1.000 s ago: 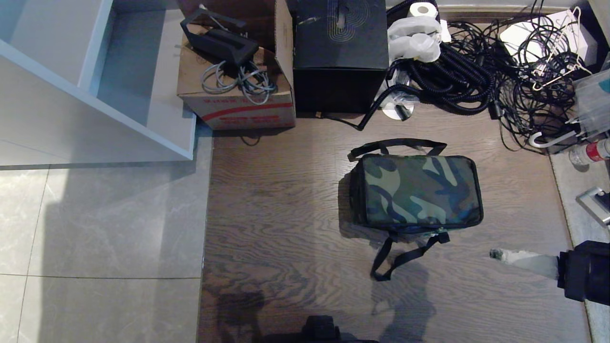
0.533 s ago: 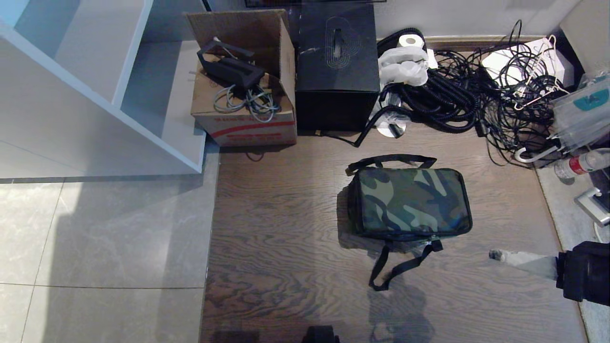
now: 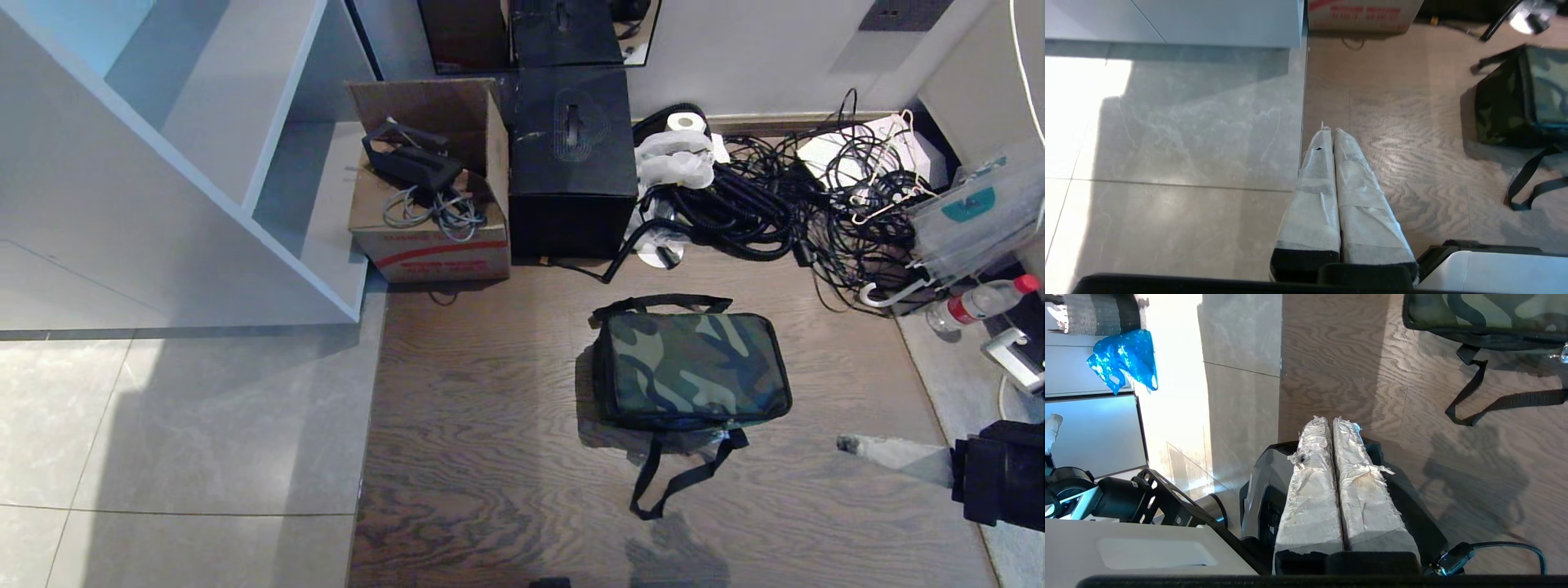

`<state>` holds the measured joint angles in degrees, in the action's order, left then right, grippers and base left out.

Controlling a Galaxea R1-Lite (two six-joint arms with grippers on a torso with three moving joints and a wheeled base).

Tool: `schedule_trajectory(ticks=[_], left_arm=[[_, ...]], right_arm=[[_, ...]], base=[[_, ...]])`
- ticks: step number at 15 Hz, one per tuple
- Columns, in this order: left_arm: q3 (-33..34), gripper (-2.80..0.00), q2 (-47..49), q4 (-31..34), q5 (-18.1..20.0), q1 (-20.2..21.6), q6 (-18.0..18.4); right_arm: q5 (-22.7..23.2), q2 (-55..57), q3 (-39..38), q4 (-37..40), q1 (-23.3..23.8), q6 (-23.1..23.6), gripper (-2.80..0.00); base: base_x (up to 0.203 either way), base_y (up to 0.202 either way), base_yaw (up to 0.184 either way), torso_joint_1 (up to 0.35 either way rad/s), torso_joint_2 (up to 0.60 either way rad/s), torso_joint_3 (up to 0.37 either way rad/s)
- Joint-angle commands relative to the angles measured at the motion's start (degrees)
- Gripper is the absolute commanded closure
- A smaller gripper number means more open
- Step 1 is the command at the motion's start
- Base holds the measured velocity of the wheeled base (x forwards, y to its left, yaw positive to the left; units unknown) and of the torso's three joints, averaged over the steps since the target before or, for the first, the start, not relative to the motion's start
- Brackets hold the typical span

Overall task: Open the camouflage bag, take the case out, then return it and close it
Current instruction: Open the top of the storage box

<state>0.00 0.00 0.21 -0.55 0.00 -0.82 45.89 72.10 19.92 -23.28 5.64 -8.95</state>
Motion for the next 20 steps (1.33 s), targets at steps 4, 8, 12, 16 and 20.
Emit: schedule_trajectory(ticks=[4, 8, 12, 16, 20], left_arm=[[0.0, 0.0, 0.0, -0.03, 0.02, 0.0, 0.03], [0.0, 0.0, 0.0, -0.03, 0.02, 0.0, 0.03], [0.0, 0.0, 0.0, -0.03, 0.02, 0.0, 0.03], [0.0, 0.0, 0.0, -0.03, 0.02, 0.0, 0.03], [0.0, 0.0, 0.0, -0.03, 0.02, 0.0, 0.03]], right_arm=[[-2.87, 2.93, -0.07, -0.19, 0.06, 0.26, 0.0], [-3.0, 7.66, 1.34, -0.29, 0.01, 4.39, 0.0], [-11.27, 18.68, 1.31, -7.23, 0.08, 9.05, 0.0], [-17.96, 29.96, 0.24, -22.23, 0.86, 11.35, 0.0], [-19.64, 35.22, 4.46, -21.48, 2.73, 11.07, 0.0]], base=[[0.0, 0.0, 0.0, 0.001, 0.0, 0.087], [0.0, 0.0, 0.0, 0.0, 0.0, 0.0], [0.0, 0.0, 0.0, 0.0, 0.0, 0.0], [0.0, 0.0, 0.0, 0.0, 0.0, 0.0], [0.0, 0.0, 0.0, 0.0, 0.0, 0.0]])
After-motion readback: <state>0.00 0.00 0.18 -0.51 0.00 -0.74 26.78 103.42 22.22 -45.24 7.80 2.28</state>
